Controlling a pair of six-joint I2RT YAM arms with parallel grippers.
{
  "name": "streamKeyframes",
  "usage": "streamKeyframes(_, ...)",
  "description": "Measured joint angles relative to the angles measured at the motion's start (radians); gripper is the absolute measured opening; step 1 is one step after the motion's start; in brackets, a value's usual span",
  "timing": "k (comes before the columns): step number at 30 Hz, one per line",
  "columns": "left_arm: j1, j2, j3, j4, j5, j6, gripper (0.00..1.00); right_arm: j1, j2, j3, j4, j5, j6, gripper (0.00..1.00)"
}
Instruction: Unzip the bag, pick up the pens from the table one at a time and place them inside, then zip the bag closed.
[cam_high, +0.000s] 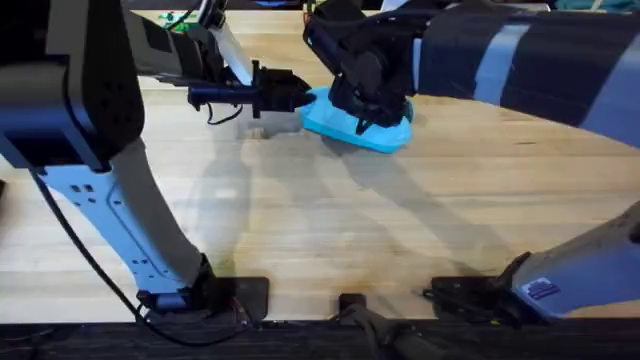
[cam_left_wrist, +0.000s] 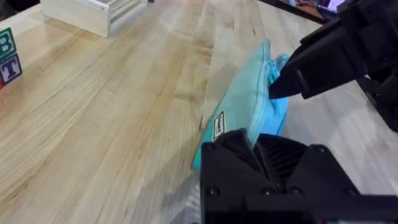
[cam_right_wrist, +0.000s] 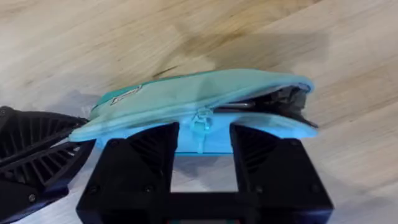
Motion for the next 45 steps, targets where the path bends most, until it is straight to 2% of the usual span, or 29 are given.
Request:
streamKeyframes(5,0.000,0.000,0.000,0.000,0.000,0.000,0.042,-0.008,0.000,0.000,0.001,-0.004,0.000,0.471)
streamKeyframes(10,0.000,0.000,0.000,0.000,0.000,0.000,0.042,-0.017,0.000,0.000,0.000,-0.007,-0.001,0.383)
streamKeyframes(11,0.000,0.000,0.000,0.000,0.000,0.000,0.042,-0.018,0.000,0.000,0.001,-0.007,0.000,0.306)
streamKeyframes(17,0.000,0.000,0.000,0.000,0.000,0.000,0.041,-0.018,0.000,0.000,0.004,-0.007,-0.001,0.195)
streamKeyframes(18,0.000,0.000,0.000,0.000,0.000,0.000,0.041,-0.018,0.000,0.000,0.006,-0.008,0.000,0.136)
streamKeyframes(22,0.000,0.000,0.000,0.000,0.000,0.000,0.042,-0.017,0.000,0.000,0.008,-0.011,-0.001,0.047)
streamKeyframes(33,0.000,0.000,0.000,0.000,0.000,0.000,0.042,-0.018,0.000,0.007,-0.001,-0.011,-0.046,0.033)
streamKeyframes(45,0.000,0.000,0.000,0.003,0.000,0.000,0.041,-0.017,0.000,0.131,-0.089,-0.020,-0.187,0.032)
